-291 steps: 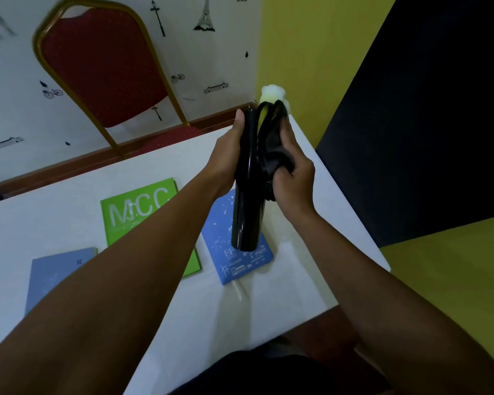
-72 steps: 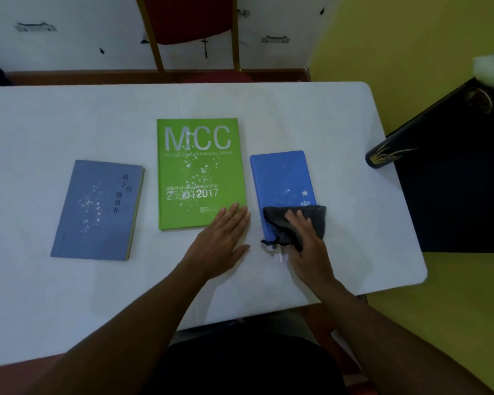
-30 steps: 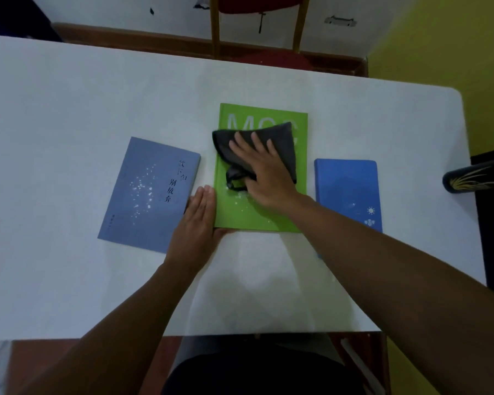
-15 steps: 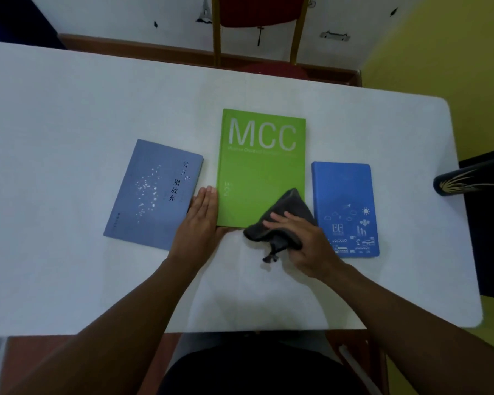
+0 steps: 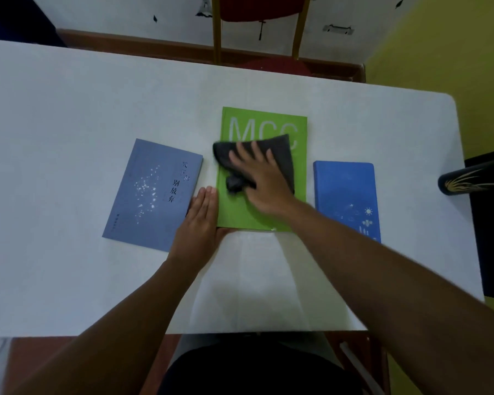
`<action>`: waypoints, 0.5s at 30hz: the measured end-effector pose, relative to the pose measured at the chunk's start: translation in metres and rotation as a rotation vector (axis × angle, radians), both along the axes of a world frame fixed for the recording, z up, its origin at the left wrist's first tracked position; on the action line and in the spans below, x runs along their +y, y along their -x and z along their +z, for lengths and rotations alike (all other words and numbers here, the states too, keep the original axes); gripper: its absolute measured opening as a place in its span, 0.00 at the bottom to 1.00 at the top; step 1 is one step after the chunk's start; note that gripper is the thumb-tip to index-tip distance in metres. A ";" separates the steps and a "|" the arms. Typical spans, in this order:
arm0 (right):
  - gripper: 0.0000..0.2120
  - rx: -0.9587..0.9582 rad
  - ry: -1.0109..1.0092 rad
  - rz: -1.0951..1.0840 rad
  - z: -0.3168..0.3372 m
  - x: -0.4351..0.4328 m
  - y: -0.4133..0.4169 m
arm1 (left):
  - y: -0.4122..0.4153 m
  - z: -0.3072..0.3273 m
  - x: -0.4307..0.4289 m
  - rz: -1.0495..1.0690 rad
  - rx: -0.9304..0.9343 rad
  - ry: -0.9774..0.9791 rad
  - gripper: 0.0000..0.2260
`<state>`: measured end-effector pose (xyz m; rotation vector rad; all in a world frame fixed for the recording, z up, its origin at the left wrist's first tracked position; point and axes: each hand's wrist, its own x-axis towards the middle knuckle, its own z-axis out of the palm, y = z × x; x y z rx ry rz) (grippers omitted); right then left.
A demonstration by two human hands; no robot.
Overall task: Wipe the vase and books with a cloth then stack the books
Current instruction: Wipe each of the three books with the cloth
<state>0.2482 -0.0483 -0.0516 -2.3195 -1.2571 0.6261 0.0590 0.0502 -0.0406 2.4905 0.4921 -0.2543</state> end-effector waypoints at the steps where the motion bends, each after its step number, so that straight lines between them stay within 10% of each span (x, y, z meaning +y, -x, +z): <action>1: 0.38 -0.022 -0.010 0.049 -0.001 -0.011 0.016 | 0.000 0.001 0.000 -0.002 0.007 0.001 0.38; 15: 0.19 -0.064 -0.168 0.267 0.015 -0.153 0.028 | 0.000 -0.003 0.002 -0.055 0.039 -0.029 0.41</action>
